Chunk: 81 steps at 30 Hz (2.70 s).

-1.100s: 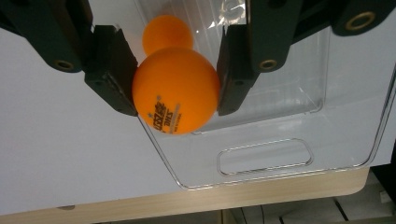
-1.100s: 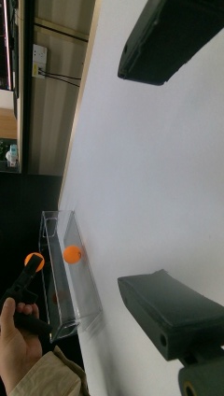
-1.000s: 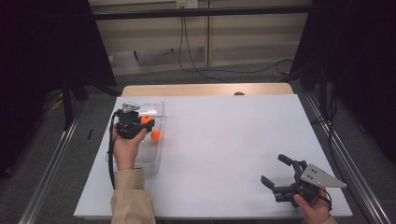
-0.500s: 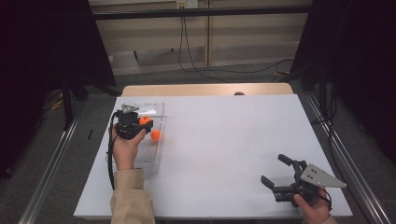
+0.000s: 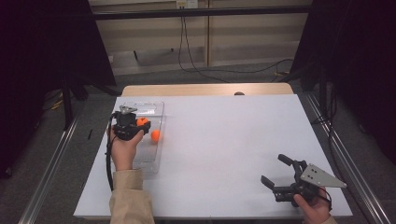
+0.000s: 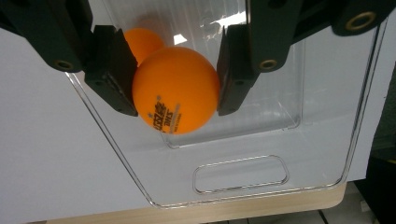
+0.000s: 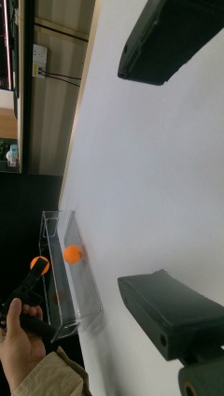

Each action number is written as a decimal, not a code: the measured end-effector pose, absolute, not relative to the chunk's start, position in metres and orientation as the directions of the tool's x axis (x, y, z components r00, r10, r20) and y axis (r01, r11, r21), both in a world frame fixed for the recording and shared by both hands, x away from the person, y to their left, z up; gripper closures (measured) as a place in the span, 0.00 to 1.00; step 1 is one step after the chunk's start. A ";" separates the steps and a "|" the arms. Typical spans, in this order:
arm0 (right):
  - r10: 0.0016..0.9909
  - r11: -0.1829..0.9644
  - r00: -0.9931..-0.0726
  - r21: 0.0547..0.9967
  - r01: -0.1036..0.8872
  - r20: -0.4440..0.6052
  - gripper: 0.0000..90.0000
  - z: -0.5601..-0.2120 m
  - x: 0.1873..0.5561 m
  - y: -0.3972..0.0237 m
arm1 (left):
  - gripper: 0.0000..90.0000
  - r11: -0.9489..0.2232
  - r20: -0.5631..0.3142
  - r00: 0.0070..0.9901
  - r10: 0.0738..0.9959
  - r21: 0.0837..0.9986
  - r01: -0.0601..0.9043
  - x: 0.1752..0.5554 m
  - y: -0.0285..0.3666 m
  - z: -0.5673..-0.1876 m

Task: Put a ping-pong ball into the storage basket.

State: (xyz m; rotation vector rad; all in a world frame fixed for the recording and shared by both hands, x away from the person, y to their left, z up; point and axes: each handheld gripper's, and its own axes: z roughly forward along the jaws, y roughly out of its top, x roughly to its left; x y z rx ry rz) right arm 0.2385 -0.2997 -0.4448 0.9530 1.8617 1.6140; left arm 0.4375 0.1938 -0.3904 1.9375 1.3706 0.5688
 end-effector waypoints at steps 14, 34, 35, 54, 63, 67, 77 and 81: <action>0.769 0.057 -0.635 0.981 0.186 0.076 0.02 -0.445 0.238 -0.299 | 0.56 -0.212 -0.017 0.332 0.943 0.740 0.639 0.437 0.195 -0.391; 0.768 0.057 -0.636 0.981 0.186 0.076 0.02 -0.445 0.238 -0.299 | 0.55 -0.222 0.006 0.307 0.952 0.703 0.675 0.436 0.195 -0.387; 0.768 0.057 -0.636 0.981 0.186 0.076 0.02 -0.445 0.238 -0.299 | 0.55 -0.224 0.010 0.305 0.952 0.703 0.676 0.435 0.195 -0.387; 0.769 0.057 -0.635 0.981 0.186 0.076 0.02 -0.445 0.238 -0.299 | 0.48 -0.212 -0.006 0.305 0.952 0.708 0.674 0.435 0.195 -0.387; 0.769 0.055 -0.635 0.981 0.184 0.076 0.02 -0.444 0.238 -0.299 | 0.34 -0.208 -0.020 0.318 0.948 0.717 0.665 0.433 0.193 -0.385; 0.768 0.055 -0.635 0.981 0.185 0.077 0.02 -0.444 0.238 -0.299 | 0.30 -0.202 -0.030 0.321 0.947 0.721 0.663 0.432 0.192 -0.385; 0.769 0.049 -0.634 0.982 0.184 0.081 0.02 -0.444 0.238 -0.298 | 0.18 -0.173 -0.078 0.346 0.935 0.751 0.638 0.426 0.194 -0.383; 0.766 0.054 -0.638 0.981 0.185 0.078 0.02 -0.444 0.239 -0.297 | 0.14 -0.160 -0.091 0.351 0.932 0.765 0.623 0.423 0.193 -0.380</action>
